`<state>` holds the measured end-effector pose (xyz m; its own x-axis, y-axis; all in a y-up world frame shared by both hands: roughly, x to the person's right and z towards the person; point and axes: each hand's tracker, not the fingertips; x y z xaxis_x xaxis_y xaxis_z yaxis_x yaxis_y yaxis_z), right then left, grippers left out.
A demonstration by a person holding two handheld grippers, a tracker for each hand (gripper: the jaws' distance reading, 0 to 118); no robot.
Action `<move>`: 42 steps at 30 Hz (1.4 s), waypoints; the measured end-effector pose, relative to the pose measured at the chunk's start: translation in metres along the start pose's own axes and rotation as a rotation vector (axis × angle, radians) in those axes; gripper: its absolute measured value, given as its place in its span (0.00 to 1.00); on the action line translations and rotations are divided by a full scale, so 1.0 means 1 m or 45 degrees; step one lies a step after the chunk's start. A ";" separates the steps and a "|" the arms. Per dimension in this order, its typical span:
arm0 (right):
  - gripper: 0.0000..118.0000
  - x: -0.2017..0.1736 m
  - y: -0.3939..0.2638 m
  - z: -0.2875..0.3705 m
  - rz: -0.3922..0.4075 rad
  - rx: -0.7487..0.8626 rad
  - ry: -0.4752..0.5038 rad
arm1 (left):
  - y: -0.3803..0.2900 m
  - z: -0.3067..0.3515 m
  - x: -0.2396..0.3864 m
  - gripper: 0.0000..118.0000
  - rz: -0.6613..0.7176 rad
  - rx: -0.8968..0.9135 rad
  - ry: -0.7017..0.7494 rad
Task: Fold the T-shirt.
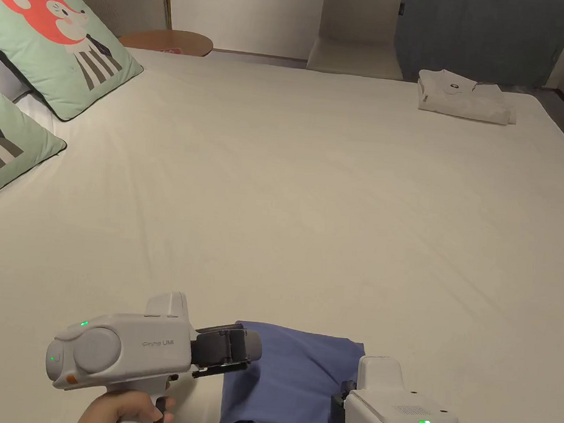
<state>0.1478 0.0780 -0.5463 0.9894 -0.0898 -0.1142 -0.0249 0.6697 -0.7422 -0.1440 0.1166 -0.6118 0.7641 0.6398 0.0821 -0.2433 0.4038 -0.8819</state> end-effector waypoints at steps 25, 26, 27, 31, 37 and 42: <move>0.00 -0.017 0.022 0.036 0.011 0.285 0.009 | 0.019 0.013 -0.023 0.20 -0.035 -0.183 -0.129; 0.00 -0.022 0.029 0.039 0.024 0.315 0.005 | 0.022 0.024 -0.019 0.20 -0.080 -0.186 -0.102; 0.00 -0.027 0.035 0.042 0.031 0.340 0.000 | 0.028 0.033 -0.024 0.20 -0.087 -0.182 -0.072; 0.00 -0.053 0.059 0.045 0.047 0.434 0.014 | 0.066 0.071 -0.078 0.20 -0.142 -0.159 0.048; 0.00 -0.104 0.092 0.036 0.057 0.518 0.060 | 0.118 0.141 -0.169 0.20 -0.135 -0.080 0.293; 0.00 -0.150 0.113 0.009 0.091 0.545 0.108 | 0.145 0.196 -0.235 0.20 -0.075 -0.021 0.472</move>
<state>-0.0016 0.1737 -0.6066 0.9716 -0.0803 -0.2228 -0.0140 0.9197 -0.3923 -0.4764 0.1529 -0.6678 0.9417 0.3344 -0.0384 -0.1853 0.4200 -0.8884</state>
